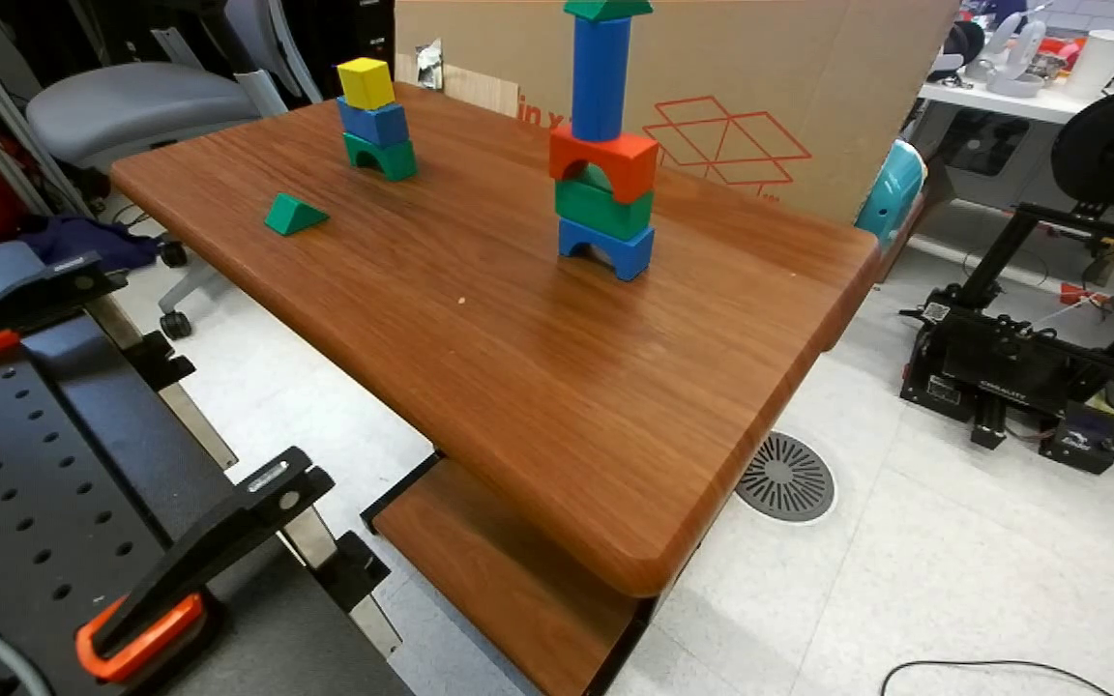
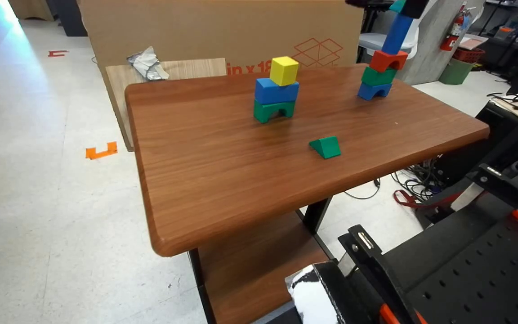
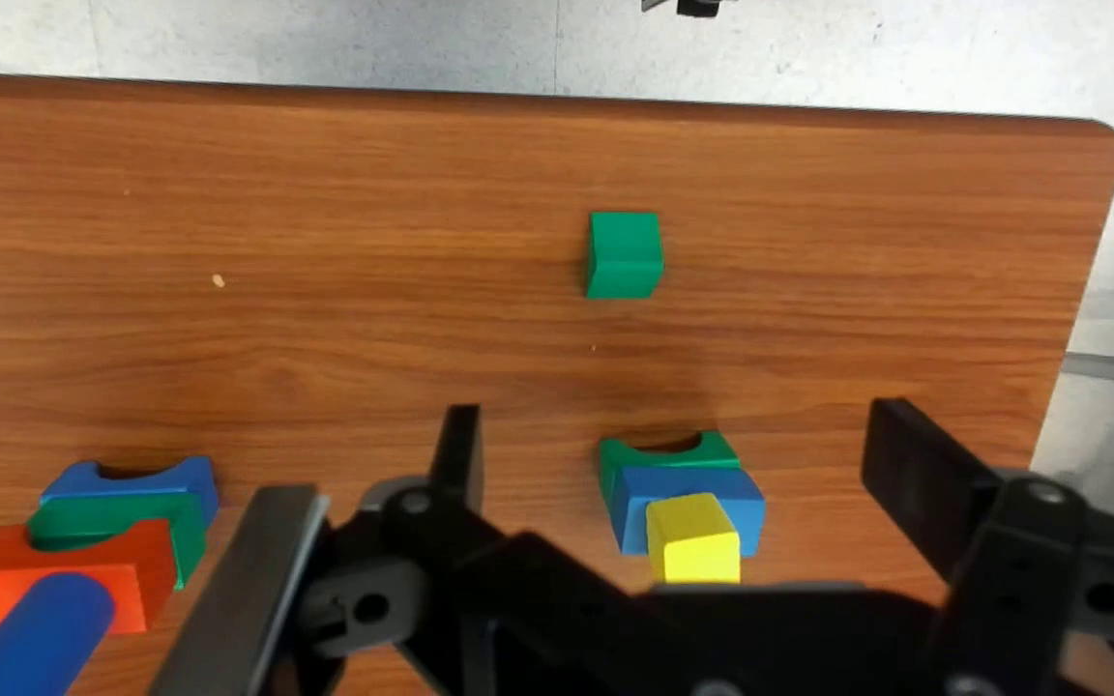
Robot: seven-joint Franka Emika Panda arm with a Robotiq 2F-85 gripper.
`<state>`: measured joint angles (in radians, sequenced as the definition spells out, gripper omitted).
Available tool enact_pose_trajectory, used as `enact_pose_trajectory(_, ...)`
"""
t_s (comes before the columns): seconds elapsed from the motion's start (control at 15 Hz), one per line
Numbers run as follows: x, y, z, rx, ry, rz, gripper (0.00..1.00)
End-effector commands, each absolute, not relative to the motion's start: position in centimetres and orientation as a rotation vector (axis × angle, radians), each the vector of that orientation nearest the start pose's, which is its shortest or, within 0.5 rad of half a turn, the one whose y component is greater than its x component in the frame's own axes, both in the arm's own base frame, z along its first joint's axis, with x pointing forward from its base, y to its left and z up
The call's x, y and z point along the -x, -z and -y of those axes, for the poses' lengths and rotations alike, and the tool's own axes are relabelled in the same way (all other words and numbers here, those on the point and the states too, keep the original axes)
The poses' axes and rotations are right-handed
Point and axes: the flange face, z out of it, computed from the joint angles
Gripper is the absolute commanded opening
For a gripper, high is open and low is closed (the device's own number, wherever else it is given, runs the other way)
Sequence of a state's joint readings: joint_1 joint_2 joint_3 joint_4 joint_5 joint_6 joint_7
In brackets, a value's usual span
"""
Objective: Remove the yellow block from the top of the blue block and place it on the left side of the table
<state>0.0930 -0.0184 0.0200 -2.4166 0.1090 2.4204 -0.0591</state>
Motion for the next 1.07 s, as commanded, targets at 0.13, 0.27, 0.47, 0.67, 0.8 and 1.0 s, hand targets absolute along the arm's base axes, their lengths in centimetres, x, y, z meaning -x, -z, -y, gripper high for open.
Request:
enact_pose_trajectory(0.13,-53.1,-29.6,-7.5,3.068,-0.001,0.089,1.0)
enact_pose_trajectory(0.27,-54.3,-28.9,-8.1,3.072,-0.012,0.091,1.0)
enact_pose_trajectory(0.47,-55.7,-27.8,-8.8,3.084,-0.028,0.093,1.0)
enact_pose_trajectory(0.67,-56.9,-26.8,-9.5,3.105,-0.036,0.092,1.0)
enact_pose_trajectory(0.8,-57.5,-26.3,-10.0,3.116,-0.047,0.094,1.0)
enact_pose_trajectory(1.0,-58.1,-25.5,-10.6,3.132,-0.06,0.102,1.0)
